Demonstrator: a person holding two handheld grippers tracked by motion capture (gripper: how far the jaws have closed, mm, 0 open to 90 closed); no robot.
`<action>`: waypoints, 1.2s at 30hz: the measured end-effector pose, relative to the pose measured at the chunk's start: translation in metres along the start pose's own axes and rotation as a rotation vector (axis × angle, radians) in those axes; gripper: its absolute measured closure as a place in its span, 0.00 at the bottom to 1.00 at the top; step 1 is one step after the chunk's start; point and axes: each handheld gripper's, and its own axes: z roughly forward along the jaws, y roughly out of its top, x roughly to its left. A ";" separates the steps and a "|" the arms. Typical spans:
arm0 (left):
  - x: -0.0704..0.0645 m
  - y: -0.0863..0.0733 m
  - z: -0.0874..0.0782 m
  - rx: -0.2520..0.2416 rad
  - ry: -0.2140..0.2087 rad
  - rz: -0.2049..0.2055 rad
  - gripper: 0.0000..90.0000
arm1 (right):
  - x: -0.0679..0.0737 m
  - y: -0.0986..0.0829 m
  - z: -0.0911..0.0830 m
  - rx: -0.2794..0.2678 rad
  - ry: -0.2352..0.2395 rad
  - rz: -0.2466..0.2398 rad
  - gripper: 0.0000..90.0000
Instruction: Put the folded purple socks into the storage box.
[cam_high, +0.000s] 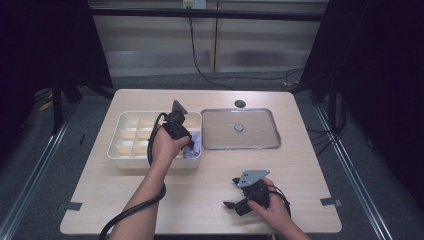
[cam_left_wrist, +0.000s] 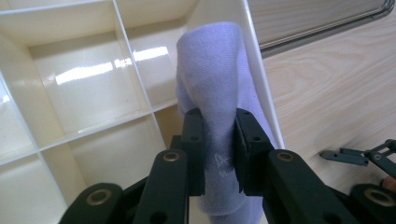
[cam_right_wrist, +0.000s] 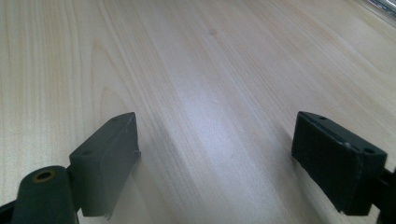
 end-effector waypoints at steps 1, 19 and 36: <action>0.000 0.000 0.001 -0.001 0.003 0.002 0.85 | 0.000 0.000 0.000 0.000 0.000 -0.002 0.16; -0.002 -0.005 0.012 0.020 0.034 0.004 0.86 | 0.000 0.000 0.000 -0.001 0.001 -0.002 0.16; -0.002 -0.012 0.027 0.050 0.061 0.000 0.87 | 0.000 0.000 0.000 0.000 0.002 0.004 0.16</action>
